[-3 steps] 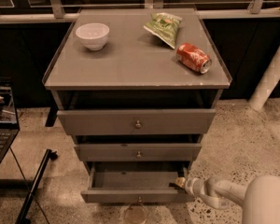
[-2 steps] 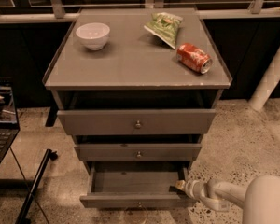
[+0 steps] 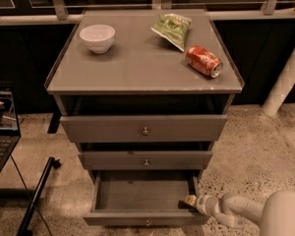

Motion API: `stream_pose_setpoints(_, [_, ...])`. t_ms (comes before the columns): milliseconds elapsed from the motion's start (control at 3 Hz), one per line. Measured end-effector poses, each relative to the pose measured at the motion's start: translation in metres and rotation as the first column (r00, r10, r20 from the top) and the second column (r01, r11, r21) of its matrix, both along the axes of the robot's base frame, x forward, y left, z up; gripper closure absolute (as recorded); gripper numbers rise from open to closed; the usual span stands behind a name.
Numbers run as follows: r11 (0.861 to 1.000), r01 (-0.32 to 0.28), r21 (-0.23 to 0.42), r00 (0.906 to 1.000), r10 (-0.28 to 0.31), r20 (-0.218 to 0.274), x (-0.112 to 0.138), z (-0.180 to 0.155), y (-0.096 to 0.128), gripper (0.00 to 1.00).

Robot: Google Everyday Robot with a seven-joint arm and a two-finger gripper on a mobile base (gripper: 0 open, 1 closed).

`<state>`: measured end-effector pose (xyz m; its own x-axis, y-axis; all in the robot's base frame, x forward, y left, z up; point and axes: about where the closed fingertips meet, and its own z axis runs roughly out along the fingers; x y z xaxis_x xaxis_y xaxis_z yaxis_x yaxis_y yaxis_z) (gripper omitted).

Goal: Open bottom drawer

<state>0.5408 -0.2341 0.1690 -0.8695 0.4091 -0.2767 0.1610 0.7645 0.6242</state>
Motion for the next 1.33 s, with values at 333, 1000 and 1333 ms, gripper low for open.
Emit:
stream_pose_setpoints(333, [0.998, -0.023, 0.06, 0.9997, 0.023, -0.004, -0.024, -0.008, 0.006, 1.0])
stream_pose_setpoints(1000, [0.99, -0.014, 0.142, 0.9967, 0.002, 0.081, -0.024, 0.007, 0.006, 1.0])
stream_pose_setpoints(1333, [0.957, -0.025, 0.289, 0.9507, -0.067, 0.303, -0.026, 0.057, 0.005, 1.0])
